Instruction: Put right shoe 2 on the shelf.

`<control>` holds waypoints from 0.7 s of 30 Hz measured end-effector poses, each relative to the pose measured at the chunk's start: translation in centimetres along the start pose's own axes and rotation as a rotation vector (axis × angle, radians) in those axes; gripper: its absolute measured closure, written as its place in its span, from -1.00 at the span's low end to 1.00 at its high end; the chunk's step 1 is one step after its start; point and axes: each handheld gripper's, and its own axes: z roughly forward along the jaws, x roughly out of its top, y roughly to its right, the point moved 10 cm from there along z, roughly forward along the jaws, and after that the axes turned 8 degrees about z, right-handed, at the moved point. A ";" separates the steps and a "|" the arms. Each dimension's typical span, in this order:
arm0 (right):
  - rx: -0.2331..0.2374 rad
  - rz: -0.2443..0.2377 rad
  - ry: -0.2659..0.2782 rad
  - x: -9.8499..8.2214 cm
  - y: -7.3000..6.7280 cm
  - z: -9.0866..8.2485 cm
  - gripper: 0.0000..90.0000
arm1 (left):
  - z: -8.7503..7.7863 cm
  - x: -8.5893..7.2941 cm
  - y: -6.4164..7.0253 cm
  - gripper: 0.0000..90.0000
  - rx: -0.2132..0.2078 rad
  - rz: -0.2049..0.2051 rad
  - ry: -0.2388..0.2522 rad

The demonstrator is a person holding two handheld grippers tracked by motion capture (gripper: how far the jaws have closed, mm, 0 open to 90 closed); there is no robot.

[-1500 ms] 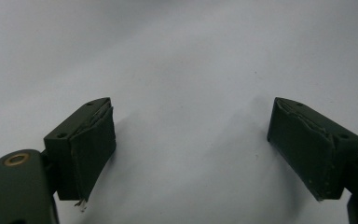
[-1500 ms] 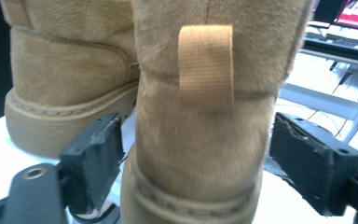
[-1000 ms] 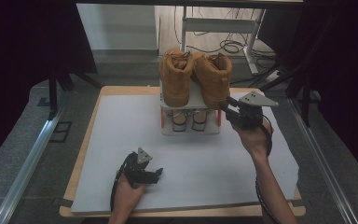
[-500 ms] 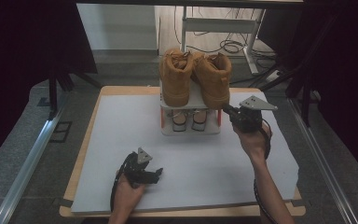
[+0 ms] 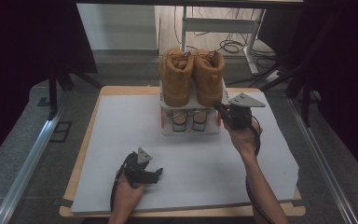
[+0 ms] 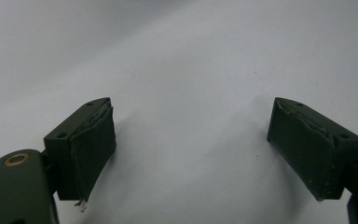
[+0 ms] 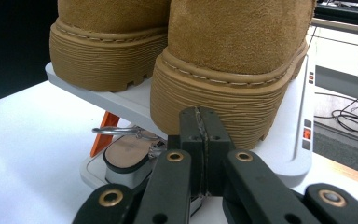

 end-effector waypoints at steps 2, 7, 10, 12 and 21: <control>-0.001 0.001 -0.001 0.0 -0.1 0.2 0.99 | 0.0 0.0 0.0 -0.67 0.000 -0.001 0.001; 0.000 0.000 -0.006 0.1 -0.1 0.8 0.99 | 0.0 0.0 0.0 -0.67 0.000 0.002 -0.002; 0.000 0.002 -0.008 0.2 -0.2 1.2 0.99 | 0.0 0.0 0.0 -0.67 0.000 0.000 -0.002; 0.004 0.004 -0.007 0.3 -0.3 1.5 0.99 | 0.0 0.0 0.0 -0.67 0.000 0.000 -0.002; 0.017 0.009 -0.009 0.5 -0.7 2.6 0.99 | 0.0 0.0 0.0 -0.67 0.000 0.000 -0.002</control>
